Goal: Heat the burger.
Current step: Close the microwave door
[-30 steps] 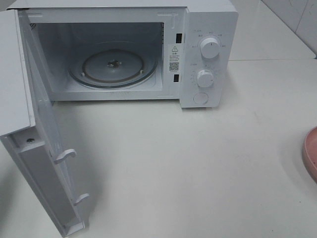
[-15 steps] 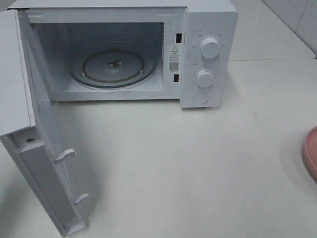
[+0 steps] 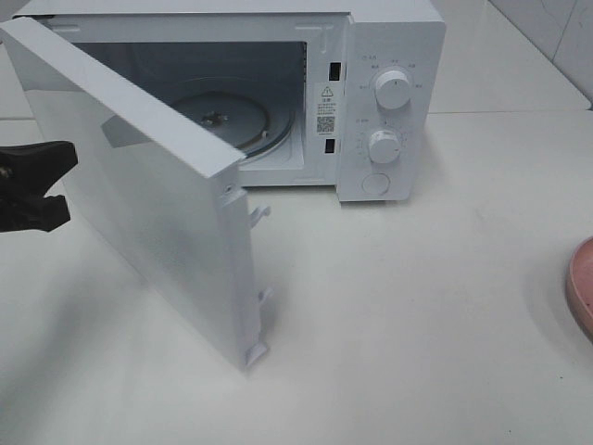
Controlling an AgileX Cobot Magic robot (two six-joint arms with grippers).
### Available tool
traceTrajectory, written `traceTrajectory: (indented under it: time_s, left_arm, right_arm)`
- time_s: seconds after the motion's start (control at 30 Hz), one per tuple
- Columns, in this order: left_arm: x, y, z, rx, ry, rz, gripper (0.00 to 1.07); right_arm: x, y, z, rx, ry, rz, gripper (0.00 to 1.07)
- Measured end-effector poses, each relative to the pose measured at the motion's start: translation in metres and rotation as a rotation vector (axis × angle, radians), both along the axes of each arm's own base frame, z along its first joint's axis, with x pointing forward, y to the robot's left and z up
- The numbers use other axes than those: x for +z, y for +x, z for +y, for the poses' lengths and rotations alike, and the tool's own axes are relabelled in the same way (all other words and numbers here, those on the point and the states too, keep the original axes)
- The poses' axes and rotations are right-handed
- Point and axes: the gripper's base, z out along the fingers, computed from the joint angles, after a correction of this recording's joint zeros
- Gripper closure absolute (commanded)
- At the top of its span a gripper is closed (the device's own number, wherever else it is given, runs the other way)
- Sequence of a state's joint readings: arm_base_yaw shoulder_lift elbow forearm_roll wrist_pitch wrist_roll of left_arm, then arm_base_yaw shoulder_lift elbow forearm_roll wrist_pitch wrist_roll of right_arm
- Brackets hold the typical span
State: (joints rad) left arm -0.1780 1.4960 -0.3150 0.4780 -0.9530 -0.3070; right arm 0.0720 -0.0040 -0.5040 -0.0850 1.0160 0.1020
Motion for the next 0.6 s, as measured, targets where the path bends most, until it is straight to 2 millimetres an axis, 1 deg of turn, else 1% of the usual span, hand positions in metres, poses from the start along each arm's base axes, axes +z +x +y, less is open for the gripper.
traceTrajectory:
  time_s: [0.07,0.1,0.13,0.17,0.2,0.23,0.3,0.37,0.4,0.43,0.47,0.5,0.57,0.6]
  left_arm:
    - [0.001,0.008,-0.012,-0.040,-0.004,-0.008,1.07]
    - [0.001,0.008,-0.012,-0.040,-0.004,-0.008,1.07]
    - [0.001,0.013,-0.020,-0.059,-0.008,-0.012,1.07]
    - [0.001,0.016,-0.024,-0.064,-0.009,-0.012,1.07]
    - [0.001,0.016,-0.024,-0.064,-0.009,-0.012,1.07]
    - [-0.001,0.020,-0.030,-0.069,-0.015,-0.007,1.07]
    - [-0.002,0.023,-0.034,-0.071,-0.019,-0.005,1.07]
    - [-0.004,0.031,-0.044,-0.067,-0.034,-0.002,1.07]
    - [-0.004,0.031,-0.044,-0.067,-0.034,-0.002,1.07]
    - [-0.005,0.035,-0.053,-0.070,-0.036,-0.008,1.07]
    - [-0.005,0.035,-0.053,-0.070,-0.036,-0.008,1.07]
    - [-0.006,0.041,-0.061,-0.067,-0.035,-0.015,1.07]
    - [-0.007,0.043,-0.064,-0.062,-0.038,-0.018,1.07]
    - [-0.008,0.048,-0.074,-0.055,-0.038,-0.027,1.07]
  right_arm:
    - [0.000,0.000,0.000,0.000,0.000,0.000,0.31]
    - [0.000,0.000,0.000,0.000,0.000,0.000,0.31]
    - [0.000,0.000,0.000,0.000,0.000,0.000,0.31]
    - [0.000,0.000,0.000,0.000,0.000,0.000,0.31]
    - [0.000,0.000,0.000,0.000,0.000,0.000,0.31]
    - [0.000,0.000,0.000,0.000,0.000,0.000,0.31]
    - [0.000,0.000,0.000,0.000,0.000,0.000,0.31]
    - [0.000,0.000,0.000,0.000,0.000,0.000,0.31]
    - [0.000,0.000,0.000,0.000,0.000,0.000,0.31]
    - [0.000,0.000,0.000,0.000,0.000,0.000,0.31]
    - [0.000,0.000,0.000,0.000,0.000,0.000,0.31]
    - [0.000,0.000,0.000,0.000,0.000,0.000,0.31]
    - [0.000,0.000,0.000,0.000,0.000,0.000,0.31]
    - [0.000,0.000,0.000,0.000,0.000,0.000,0.31]
